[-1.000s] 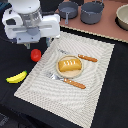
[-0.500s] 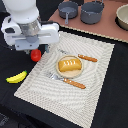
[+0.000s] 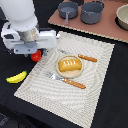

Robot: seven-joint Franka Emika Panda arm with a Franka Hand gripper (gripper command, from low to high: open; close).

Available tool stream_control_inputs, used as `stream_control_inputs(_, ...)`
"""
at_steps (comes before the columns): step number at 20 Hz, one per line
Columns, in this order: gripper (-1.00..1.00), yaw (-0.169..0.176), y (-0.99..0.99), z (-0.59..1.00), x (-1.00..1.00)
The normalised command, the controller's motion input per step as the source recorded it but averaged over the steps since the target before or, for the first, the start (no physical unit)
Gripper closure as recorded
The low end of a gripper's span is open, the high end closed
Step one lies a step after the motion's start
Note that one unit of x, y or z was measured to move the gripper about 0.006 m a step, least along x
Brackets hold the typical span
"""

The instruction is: Interact with the objects in diverse but meaningful ways.

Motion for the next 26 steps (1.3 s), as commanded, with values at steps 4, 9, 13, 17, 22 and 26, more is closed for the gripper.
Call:
stream_control_inputs(4, -1.00, 0.000, 0.12, -0.24, 0.00)
stream_control_inputs(9, 1.00, 0.000, 0.09, -0.17, 0.01)
stream_control_inputs(13, 1.00, 0.000, 0.05, -0.13, 0.06)
stream_control_inputs(17, 1.00, 0.000, 0.03, -0.14, 0.06)
stream_control_inputs(22, 1.00, 0.000, -0.03, 0.34, 0.12)
stream_control_inputs(26, 1.00, -0.013, -0.03, 1.00, 0.22)
